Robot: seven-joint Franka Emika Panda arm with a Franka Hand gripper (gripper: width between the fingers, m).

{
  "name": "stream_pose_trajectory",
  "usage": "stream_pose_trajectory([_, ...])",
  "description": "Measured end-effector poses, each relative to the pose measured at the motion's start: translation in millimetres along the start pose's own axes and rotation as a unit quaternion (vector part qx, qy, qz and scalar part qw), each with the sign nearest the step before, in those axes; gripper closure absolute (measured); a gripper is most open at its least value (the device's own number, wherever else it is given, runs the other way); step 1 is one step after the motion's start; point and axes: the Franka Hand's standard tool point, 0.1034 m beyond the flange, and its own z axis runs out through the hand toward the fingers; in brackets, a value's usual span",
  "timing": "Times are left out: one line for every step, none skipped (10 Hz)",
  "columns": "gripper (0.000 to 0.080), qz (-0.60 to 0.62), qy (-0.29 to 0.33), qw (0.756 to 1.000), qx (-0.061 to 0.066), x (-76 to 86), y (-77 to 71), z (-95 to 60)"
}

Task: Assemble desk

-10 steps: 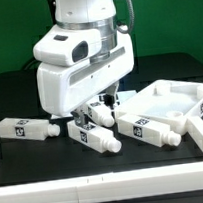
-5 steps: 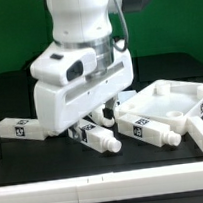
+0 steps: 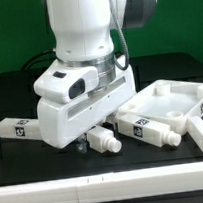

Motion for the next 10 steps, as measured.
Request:
stream_pose_trajectory([0.0384, 0.0, 0.0, 1.0, 0.0, 0.0, -0.1, 0.1])
stream_pose_trajectory([0.0384, 0.0, 0.0, 1.0, 0.0, 0.0, 0.0, 0.1])
stream_pose_trajectory([0.0516, 0.0, 0.0, 1.0, 0.0, 0.0, 0.0, 0.1])
stream_pose_trajectory([0.0515, -0.006, -0.005, 1.0, 0.002, -3.2, 0.5, -3.4])
stream_pose_trajectory([0.0515, -0.005, -0.008, 1.0, 0.003, -10.5, 1.0, -16.1])
stream_pose_trajectory([0.0515, -0.001, -0.01, 1.0, 0.002, -21.0, -4.3, -24.0])
stream_pose_trajectory([0.0515, 0.014, -0.012, 1.0, 0.003, -35.8, -17.6, -34.3])
stream_pose_trajectory([0.0515, 0.02, -0.007, 1.0, -0.004, -44.3, -23.8, -46.4])
stream_pose_trajectory([0.0515, 0.021, 0.001, 1.0, -0.013, -44.3, -22.2, -52.9])
stream_pose_trajectory([0.0515, 0.02, -0.003, 1.0, -0.008, -44.4, -23.4, -46.4])
